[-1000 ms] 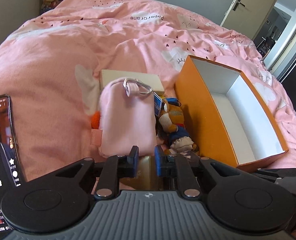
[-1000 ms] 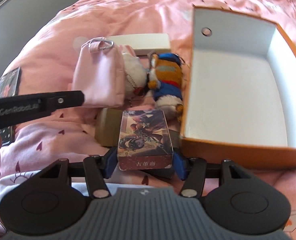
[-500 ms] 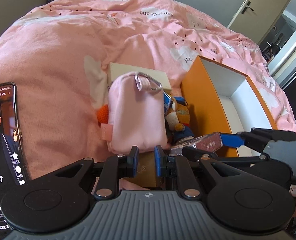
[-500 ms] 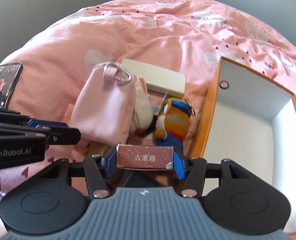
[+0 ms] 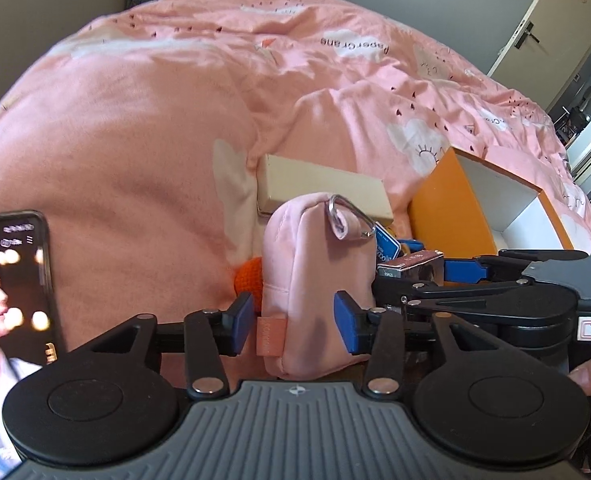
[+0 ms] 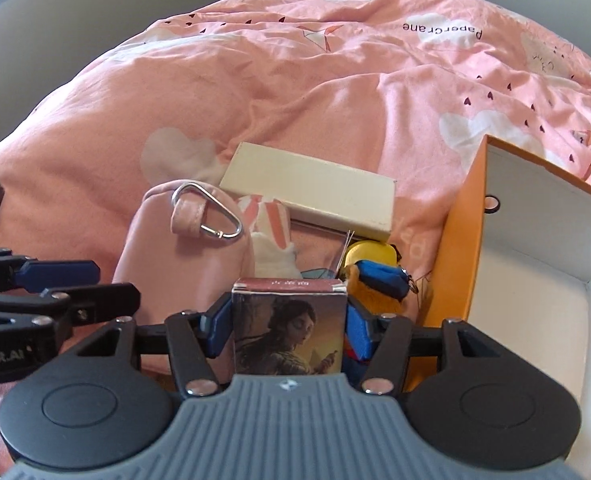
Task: Organize objects
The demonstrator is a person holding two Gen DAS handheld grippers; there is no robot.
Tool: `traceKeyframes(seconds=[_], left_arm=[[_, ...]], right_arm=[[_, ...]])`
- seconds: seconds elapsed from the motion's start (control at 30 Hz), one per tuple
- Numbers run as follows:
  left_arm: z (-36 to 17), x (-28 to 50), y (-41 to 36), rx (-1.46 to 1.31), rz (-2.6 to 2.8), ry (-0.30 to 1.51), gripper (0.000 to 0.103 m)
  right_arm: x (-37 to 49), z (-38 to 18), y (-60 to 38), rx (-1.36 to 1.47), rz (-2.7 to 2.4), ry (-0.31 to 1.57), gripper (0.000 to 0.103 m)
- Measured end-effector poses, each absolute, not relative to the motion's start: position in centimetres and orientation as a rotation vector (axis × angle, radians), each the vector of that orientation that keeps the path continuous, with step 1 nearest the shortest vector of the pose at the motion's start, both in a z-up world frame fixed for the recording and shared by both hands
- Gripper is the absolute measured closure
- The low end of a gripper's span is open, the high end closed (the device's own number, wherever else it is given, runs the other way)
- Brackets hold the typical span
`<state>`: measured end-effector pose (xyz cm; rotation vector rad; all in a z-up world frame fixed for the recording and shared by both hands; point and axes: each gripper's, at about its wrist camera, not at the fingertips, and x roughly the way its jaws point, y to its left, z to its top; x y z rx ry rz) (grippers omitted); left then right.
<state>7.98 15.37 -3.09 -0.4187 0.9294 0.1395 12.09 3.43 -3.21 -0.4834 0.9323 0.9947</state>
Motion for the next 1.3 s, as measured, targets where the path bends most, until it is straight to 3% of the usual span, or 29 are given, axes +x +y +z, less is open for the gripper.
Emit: traceKeyframes(seconds=[0.13, 0.2, 0.33, 0.57, 0.67, 0.8, 0.97, 1.07, 1.13, 1.3], left_arm=[[-4.4, 8.9, 16.1, -0.462, 0.147, 0.959, 0.052], [-4.6, 9.0, 16.4, -0.478, 0.136, 0.954, 0.052], [-4.7, 9.1, 16.8, -0.508, 0.121, 0.949, 0.054], [-4.8, 9.4, 16.6, -0.48, 0.134, 0.962, 0.062], [-4.8, 9.5, 16.3, -0.458, 0.14, 0.969, 0.062], [-4.7, 9.5, 16.3, -0.46, 0.143, 0.981, 0.062], [-5.1, 9.7, 16.6, -0.471, 0.158, 0.991, 0.056], [-5.2, 9.7, 16.6, -0.471, 0.159, 0.992, 0.054], [-5.1, 9.7, 16.6, -0.472, 0.158, 0.991, 0.054], [-5.5, 10.0, 16.6, -0.48, 0.151, 0.991, 0.05]], right_arm=[[12.5, -3.2, 3.5, -0.486, 1.027, 0.951, 0.042], [12.5, -2.7, 3.4, -0.493, 1.022, 0.949, 0.032], [12.6, -1.8, 2.5, -0.455, 1.016, 0.983, 0.032], [13.7, -2.3, 2.3, -0.516, 1.046, 1.074, 0.057], [14.1, -2.7, 2.8, -0.577, 1.083, 1.055, 0.057], [14.1, -3.4, 4.1, -0.648, 1.098, 1.015, 0.046], [13.6, -4.4, 5.9, -0.772, 1.085, 0.994, 0.041], [13.5, -4.5, 6.3, -0.824, 1.078, 1.013, 0.043], [13.4, -4.0, 6.2, -0.841, 1.086, 1.044, 0.053], [13.4, -4.3, 6.1, -0.824, 1.059, 1.141, 0.057]])
